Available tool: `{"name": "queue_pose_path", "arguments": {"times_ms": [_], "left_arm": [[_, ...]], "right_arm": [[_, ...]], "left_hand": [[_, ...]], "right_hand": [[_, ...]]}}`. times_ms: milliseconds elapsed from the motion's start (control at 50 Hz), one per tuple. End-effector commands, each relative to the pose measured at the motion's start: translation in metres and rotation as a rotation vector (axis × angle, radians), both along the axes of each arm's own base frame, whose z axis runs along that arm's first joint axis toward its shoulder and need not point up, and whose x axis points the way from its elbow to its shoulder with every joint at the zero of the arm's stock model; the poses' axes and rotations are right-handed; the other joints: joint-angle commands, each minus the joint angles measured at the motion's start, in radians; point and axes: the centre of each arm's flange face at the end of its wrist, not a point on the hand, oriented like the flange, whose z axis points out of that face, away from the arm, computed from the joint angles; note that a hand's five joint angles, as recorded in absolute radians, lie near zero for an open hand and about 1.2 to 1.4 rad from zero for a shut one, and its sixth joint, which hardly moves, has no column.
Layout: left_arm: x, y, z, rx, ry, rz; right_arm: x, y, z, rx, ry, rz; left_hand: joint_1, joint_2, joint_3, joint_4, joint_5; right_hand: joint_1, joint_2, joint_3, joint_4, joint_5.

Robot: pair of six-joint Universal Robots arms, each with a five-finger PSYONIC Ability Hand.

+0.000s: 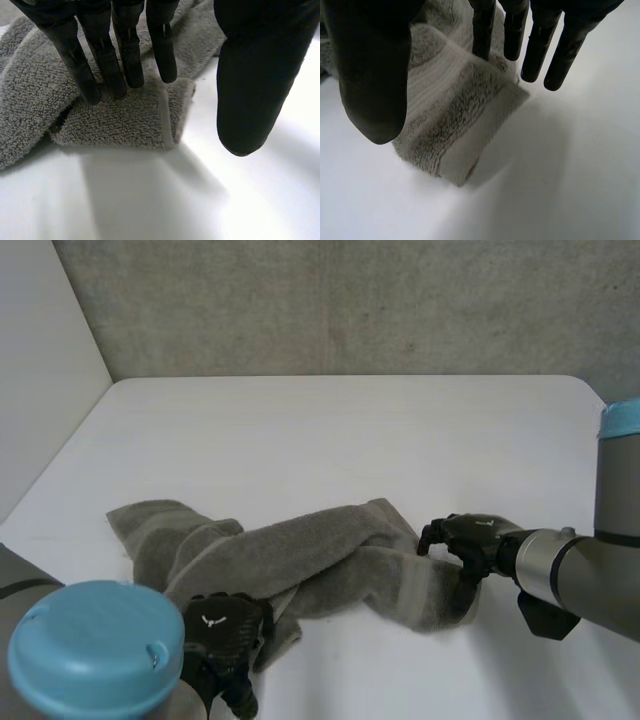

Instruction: Fold the towel.

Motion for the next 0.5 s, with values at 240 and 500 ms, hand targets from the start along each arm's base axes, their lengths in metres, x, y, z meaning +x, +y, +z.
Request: {"name": "queue_pose_path", "arguments": {"times_ms": [240,500], "left_arm": [[-0.018,-0.039,-0.014,-0.073,0.059,0.052],[-0.029,-0.056,-0.027,-0.091,0.054,0.079]], "right_arm": [[0.002,-0.012,-0.024,-0.026,-0.045,-0.071],[0.001,-0.01,-0.017,-0.087,-0.075,-0.066]], "left_hand": [[0.072,0.074,0.072,0.073,0.077],[0.072,0.074,0.072,0.073,0.077]], "right_hand": [[0.633,0.675,0.641,0.632,0.615],[1.011,1.053,1.019,1.01,0.992]]}}
